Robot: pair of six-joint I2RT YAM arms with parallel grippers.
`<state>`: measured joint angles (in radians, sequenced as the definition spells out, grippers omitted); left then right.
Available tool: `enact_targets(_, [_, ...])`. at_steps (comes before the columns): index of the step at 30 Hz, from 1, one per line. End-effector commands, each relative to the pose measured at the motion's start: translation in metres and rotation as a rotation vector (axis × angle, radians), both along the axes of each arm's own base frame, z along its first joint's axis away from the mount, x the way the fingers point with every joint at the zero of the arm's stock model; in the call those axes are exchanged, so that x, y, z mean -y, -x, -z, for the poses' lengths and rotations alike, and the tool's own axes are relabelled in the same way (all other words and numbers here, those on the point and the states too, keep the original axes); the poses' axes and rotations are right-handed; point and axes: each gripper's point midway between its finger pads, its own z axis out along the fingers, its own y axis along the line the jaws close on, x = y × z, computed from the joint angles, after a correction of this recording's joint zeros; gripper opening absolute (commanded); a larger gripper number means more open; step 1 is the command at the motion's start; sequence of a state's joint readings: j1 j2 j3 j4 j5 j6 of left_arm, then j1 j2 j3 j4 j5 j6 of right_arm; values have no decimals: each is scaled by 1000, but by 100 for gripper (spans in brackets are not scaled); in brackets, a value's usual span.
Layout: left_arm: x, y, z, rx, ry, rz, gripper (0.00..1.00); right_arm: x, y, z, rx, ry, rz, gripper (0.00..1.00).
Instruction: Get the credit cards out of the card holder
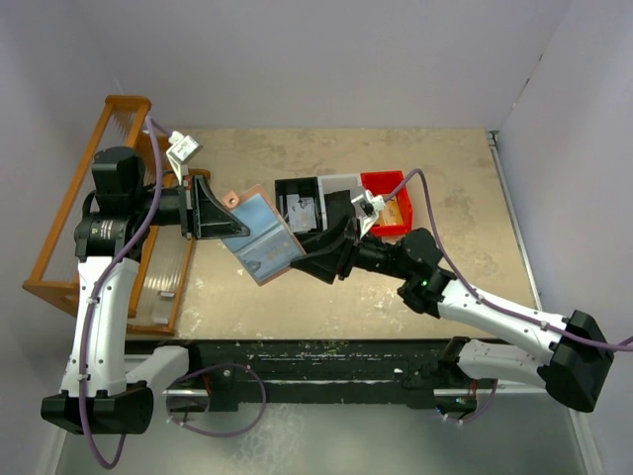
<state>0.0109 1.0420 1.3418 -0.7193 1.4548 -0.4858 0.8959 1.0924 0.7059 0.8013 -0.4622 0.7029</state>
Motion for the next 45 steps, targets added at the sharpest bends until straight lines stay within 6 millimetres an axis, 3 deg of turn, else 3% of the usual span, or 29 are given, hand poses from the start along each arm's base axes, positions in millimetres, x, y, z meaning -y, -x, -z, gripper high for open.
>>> enact_targets(1, [0, 9, -11, 49, 14, 29, 0, 6, 4, -17, 67, -60, 10, 49])
enact_targets(6, [0, 9, -12, 48, 14, 29, 0, 7, 4, -19, 78, -68, 12, 50])
enact_targets(22, [0, 12, -12, 52, 17, 36, 0, 5, -21, -27, 32, -92, 124, 48])
enact_targets(30, [0, 10, -8, 61, 8, 24, 0, -3, -18, -37, -1, -113, 73, 57])
enact_targets(39, [0, 7, -4, 77, -6, 8, 0, -9, 3, -38, -4, -137, -55, 70])
enact_targets(45, [0, 8, -4, 94, -13, 1, 0, -12, -14, -44, -114, -159, 9, 71])
